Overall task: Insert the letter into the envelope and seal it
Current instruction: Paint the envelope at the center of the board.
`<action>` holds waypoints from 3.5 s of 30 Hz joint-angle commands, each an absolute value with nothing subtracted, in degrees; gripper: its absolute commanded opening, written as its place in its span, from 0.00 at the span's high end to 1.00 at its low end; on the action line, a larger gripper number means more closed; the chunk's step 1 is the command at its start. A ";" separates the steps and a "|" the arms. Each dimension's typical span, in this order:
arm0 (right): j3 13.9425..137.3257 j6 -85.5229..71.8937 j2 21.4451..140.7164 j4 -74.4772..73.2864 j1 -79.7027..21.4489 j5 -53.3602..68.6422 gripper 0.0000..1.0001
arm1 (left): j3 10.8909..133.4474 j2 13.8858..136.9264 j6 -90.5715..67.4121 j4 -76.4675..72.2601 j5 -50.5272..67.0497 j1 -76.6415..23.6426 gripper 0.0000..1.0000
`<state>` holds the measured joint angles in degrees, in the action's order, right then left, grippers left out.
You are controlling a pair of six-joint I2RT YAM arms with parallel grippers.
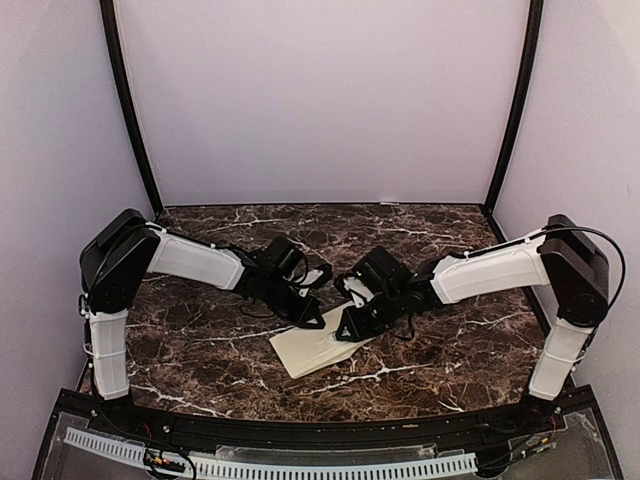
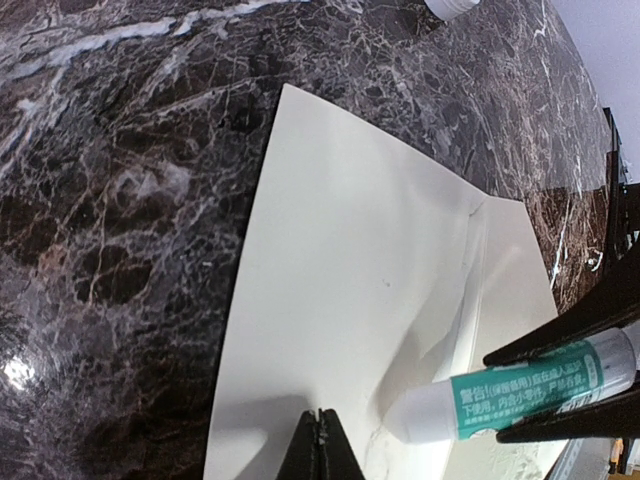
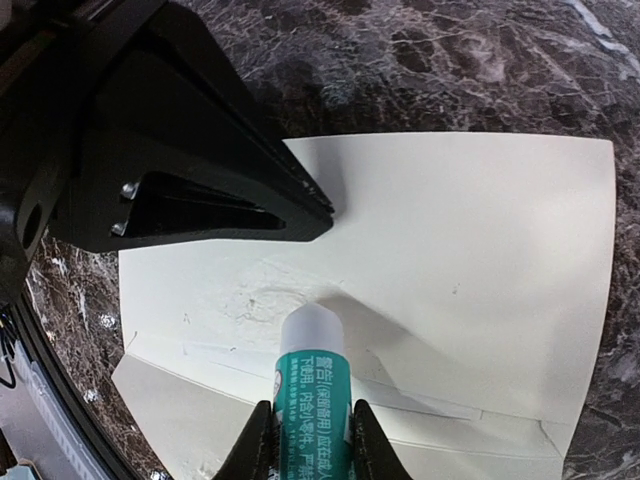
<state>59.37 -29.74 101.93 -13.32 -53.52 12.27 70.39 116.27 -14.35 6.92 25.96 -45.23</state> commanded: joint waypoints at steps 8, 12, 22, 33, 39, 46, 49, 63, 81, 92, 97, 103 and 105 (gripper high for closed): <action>63.29 -30.71 105.21 -11.38 -56.39 13.82 0.95 | 70.05 118.56 -14.57 11.60 23.93 -45.56 1.00; 64.18 -31.35 105.92 -10.88 -56.88 13.82 0.95 | 70.05 118.52 -14.59 11.60 23.98 -45.56 1.00; 63.28 -33.90 105.88 -8.87 -57.01 14.65 0.95 | 70.05 118.56 -14.51 11.67 23.94 -45.60 1.00; 59.65 -34.19 101.07 -15.86 -54.74 6.59 0.96 | 70.18 118.56 -14.41 11.88 23.85 -45.59 1.00; 57.55 -34.01 98.71 -16.68 -52.74 5.54 0.96 | 70.05 118.56 -14.41 11.73 23.67 -45.59 1.00; 58.94 -32.25 99.23 -15.20 -53.27 7.89 0.96 | 70.05 118.54 -14.41 11.76 23.78 -45.56 1.00; 59.78 -31.38 98.79 -14.68 -53.83 8.86 0.96 | 70.05 118.56 -14.46 11.73 23.69 -45.56 1.00; 61.52 -32.70 102.59 -12.44 -56.28 11.88 0.96 | 70.14 118.56 -14.96 11.77 23.64 -45.59 1.00; 64.40 -33.85 105.10 -11.99 -58.04 10.17 0.96 | 70.07 118.55 -14.90 11.80 23.73 -45.59 1.00; 62.22 -32.82 104.33 -15.04 -56.22 7.49 0.96 | 69.96 118.56 -14.85 11.53 23.95 -45.62 1.00; 61.96 -32.49 103.22 -16.52 -54.61 5.28 0.97 | 70.11 118.54 -14.64 11.65 23.81 -45.62 1.00; 61.22 -32.22 101.54 -17.08 -52.79 3.87 0.96 | 70.16 118.56 -14.59 11.69 23.77 -45.56 1.00; 60.95 -32.00 101.24 -17.12 -52.78 4.08 0.96 | 70.14 118.56 -14.59 11.63 23.73 -45.56 1.00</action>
